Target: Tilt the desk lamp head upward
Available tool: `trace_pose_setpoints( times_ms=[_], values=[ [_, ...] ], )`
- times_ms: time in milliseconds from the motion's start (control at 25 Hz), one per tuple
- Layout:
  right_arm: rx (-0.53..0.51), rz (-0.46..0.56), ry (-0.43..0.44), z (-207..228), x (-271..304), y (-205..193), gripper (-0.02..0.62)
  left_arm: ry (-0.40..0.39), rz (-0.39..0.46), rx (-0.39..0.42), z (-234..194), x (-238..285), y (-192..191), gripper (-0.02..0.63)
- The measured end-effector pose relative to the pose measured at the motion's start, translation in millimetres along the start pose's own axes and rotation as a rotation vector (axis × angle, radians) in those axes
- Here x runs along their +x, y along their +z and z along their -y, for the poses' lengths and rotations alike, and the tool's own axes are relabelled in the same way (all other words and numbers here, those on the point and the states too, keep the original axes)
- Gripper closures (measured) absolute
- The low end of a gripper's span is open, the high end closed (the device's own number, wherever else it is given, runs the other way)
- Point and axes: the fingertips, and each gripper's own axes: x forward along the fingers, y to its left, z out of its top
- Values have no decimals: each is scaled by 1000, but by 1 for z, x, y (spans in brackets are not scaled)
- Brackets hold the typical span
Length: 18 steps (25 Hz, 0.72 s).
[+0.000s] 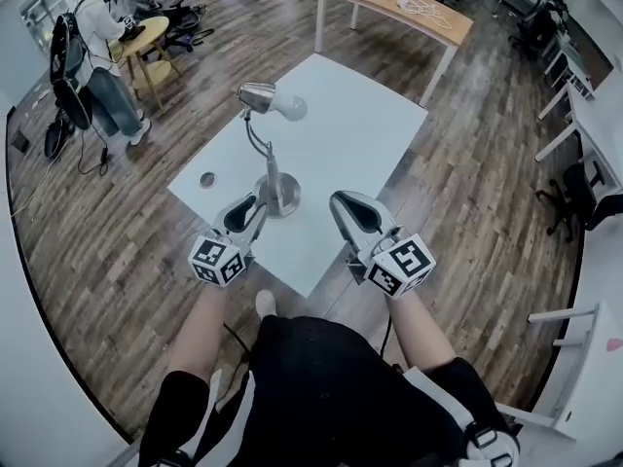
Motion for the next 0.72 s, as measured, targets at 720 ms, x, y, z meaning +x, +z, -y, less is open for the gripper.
trace_pose_setpoints(
  times_ms=[720],
  values=[
    [7,-13,13,-31,-91,-36,591,190,140,49,100,-141,34,606]
  ],
)
